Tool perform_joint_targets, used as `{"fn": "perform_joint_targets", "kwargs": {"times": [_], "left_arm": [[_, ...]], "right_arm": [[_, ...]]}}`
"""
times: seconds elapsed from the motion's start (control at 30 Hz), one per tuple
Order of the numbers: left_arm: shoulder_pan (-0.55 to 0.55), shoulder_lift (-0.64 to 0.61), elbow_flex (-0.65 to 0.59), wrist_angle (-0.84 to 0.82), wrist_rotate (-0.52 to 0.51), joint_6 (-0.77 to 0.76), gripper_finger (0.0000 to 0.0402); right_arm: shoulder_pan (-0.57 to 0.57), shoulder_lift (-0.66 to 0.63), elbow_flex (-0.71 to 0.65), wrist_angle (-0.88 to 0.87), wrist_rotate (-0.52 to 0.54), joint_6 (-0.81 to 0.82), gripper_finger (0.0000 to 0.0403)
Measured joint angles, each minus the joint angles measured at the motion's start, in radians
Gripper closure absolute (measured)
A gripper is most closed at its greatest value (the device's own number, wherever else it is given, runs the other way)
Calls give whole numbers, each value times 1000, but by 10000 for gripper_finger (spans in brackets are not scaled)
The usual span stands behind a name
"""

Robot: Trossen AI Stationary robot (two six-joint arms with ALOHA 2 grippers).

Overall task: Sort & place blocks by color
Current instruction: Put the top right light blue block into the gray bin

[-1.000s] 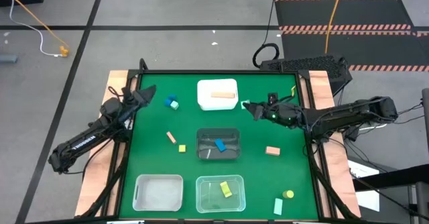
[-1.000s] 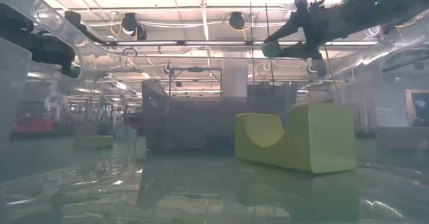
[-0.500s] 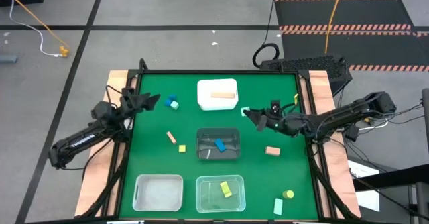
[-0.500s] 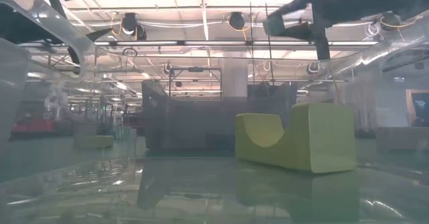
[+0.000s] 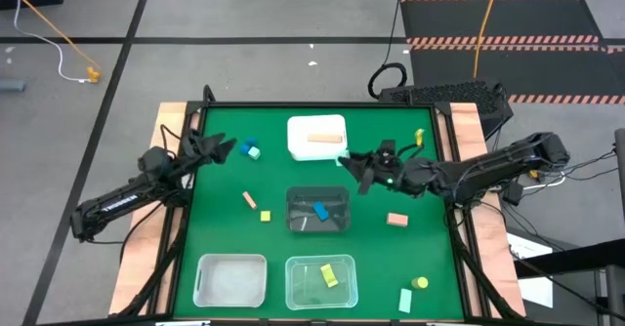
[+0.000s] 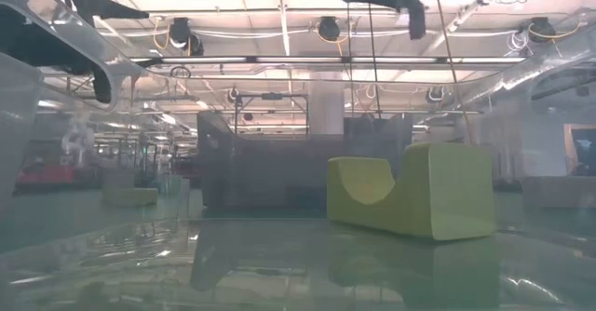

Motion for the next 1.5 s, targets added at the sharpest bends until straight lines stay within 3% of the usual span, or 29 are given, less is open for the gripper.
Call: {"fn": "perform_joint_targets", "kwargs": {"times": [0.23, 0.37, 0.57, 0.73, 0.87, 1.2, 1.4, 1.5], "left_arm": [[-48, 0, 0, 146, 94, -3, 50], [-126, 27, 0, 144, 83, 69, 50], [-213, 147, 15, 188, 66, 170, 50], [-238, 288, 111, 189, 67, 268, 50], [-265, 419, 239, 158, 83, 441, 50], [-356, 787, 573, -145, 73, 1006, 50], [-432, 958, 709, -172, 66, 1303, 50], [-464, 1004, 745, -174, -2, 1390, 50]], "right_arm": [[-10, 129, 140, -75, -68, 1, 289], [-25, 190, 204, -74, -146, 6, 289], [-42, 232, 263, -75, -207, 7, 289], [-46, 233, 271, -74, -219, 7, 289], [-46, 229, 271, -74, -219, 42, 289], [-46, 229, 271, -74, -290, 272, 289], [-49, 229, 271, -50, -298, 371, 289], [-56, 229, 271, -42, -297, 396, 289]]}}
